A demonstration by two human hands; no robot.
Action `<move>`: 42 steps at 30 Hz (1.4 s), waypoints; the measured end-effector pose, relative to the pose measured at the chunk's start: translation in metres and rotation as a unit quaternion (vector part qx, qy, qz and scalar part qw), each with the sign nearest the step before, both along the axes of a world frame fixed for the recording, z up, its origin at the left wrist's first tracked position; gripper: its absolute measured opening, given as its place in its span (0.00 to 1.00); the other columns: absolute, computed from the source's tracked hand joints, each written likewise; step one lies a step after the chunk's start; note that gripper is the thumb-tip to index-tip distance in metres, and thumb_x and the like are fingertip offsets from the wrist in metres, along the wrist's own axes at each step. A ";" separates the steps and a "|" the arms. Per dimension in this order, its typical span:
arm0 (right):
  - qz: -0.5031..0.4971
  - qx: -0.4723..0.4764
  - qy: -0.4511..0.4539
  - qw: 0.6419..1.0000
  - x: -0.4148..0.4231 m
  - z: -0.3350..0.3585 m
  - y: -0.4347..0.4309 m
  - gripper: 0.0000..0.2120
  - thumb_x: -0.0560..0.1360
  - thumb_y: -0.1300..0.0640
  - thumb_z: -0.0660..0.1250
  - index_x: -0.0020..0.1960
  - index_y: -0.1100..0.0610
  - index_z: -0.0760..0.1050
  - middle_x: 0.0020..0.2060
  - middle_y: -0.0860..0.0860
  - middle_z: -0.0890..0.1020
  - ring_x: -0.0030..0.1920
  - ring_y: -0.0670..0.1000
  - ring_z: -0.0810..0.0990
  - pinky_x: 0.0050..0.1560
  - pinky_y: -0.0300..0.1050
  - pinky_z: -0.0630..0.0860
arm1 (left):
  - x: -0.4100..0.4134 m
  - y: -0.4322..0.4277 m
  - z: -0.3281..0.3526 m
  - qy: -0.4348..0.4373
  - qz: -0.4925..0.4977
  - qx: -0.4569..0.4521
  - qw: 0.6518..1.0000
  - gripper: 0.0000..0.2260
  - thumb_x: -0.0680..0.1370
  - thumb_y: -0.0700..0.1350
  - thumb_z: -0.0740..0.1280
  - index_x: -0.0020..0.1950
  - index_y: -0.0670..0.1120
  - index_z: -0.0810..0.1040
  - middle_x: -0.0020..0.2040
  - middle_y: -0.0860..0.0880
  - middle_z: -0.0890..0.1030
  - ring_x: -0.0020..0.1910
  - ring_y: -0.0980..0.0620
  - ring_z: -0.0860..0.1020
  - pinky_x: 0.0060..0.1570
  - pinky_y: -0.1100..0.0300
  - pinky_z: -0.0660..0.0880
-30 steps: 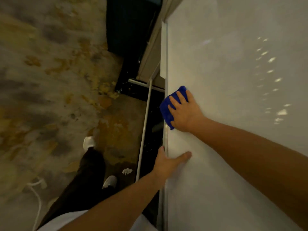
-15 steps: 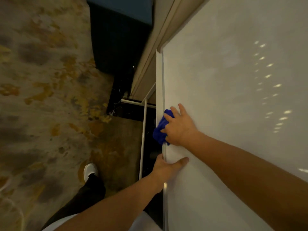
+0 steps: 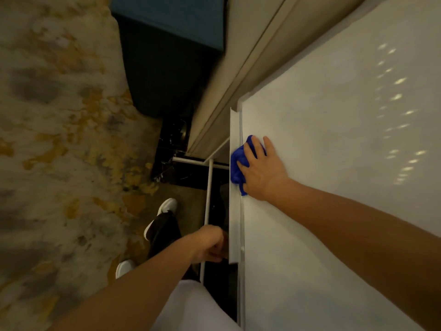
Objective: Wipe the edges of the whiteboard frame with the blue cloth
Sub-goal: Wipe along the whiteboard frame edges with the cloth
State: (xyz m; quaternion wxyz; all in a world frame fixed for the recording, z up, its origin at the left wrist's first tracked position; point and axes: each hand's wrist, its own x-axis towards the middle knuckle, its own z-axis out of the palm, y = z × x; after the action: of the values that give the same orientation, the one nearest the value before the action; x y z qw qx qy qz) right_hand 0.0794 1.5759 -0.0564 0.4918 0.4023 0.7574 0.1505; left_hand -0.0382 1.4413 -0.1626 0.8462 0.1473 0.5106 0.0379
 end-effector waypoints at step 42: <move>-0.159 0.397 0.069 0.901 0.050 0.195 0.188 0.33 0.76 0.45 0.63 0.77 0.53 0.60 0.80 0.56 0.48 0.78 0.63 0.40 0.74 0.66 0.37 | 0.052 0.396 0.173 -0.018 -0.159 0.723 0.672 0.28 0.79 0.44 0.65 0.77 0.44 0.59 0.73 0.42 0.68 0.70 0.44 0.68 0.71 0.52 0.66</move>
State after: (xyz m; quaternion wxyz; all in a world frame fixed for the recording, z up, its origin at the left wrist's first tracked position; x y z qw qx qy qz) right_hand 0.1294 1.7638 0.1381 0.2556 0.6885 0.5929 0.3304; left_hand 0.0136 1.8368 0.0100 0.4769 0.7917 0.2772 0.2626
